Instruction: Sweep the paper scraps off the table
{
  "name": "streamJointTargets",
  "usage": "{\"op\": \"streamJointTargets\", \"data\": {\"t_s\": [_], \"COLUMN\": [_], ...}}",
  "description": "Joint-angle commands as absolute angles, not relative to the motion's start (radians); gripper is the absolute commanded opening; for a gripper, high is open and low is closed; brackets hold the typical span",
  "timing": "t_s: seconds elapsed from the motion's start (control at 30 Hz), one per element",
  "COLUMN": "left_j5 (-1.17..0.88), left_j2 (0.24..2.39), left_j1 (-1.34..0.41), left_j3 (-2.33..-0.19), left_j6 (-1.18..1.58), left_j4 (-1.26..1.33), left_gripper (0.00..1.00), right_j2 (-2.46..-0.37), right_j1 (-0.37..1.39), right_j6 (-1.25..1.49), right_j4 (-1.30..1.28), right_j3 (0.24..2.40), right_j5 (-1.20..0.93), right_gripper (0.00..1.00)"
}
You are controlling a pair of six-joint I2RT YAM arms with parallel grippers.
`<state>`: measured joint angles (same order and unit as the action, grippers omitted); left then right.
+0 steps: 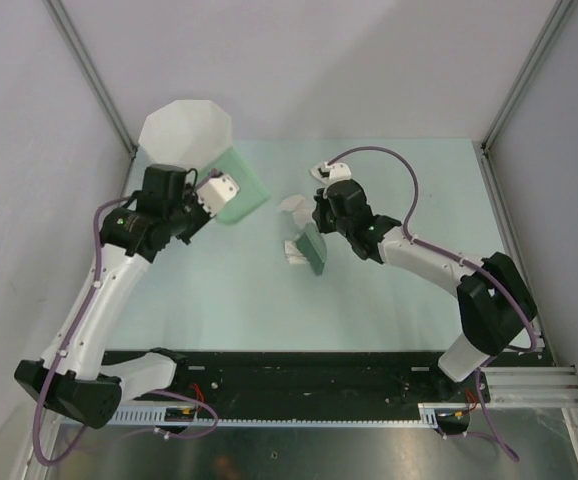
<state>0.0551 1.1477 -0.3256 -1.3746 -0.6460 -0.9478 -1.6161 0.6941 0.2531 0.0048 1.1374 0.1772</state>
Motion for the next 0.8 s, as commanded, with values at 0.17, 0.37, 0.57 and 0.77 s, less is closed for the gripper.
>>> {"op": "streamJointTargets", "data": {"t_s": [0.17,0.37,0.57,0.77], "left_j5": [-0.107,-0.124,-0.132,-0.114], "left_j2": [1.19,1.302,1.405,1.511], "left_j1": [-0.38,-0.41,-0.491,-0.571], "left_j3": [-1.175,-1.091,-1.048,-1.045], "left_j6": [-0.724,-0.719,-0.704,-0.681], "left_j4": [-1.019,-1.016,-0.996,-0.968], "left_gripper": [0.0,0.0,0.0,0.0], "right_j2": [-1.476,-1.333,-1.152,-1.092], "right_j1": [0.718,0.776,0.804,0.808], "right_j6": [0.324,0.351,0.347,0.351], "right_j4": [-0.377,-0.469,-0.428,-0.498], "right_j3": [1.149,1.124,1.124,1.097], "right_j5": [0.377,0.391,0.363,0.737], "right_gripper": [0.0,0.0,0.0,0.0]}}
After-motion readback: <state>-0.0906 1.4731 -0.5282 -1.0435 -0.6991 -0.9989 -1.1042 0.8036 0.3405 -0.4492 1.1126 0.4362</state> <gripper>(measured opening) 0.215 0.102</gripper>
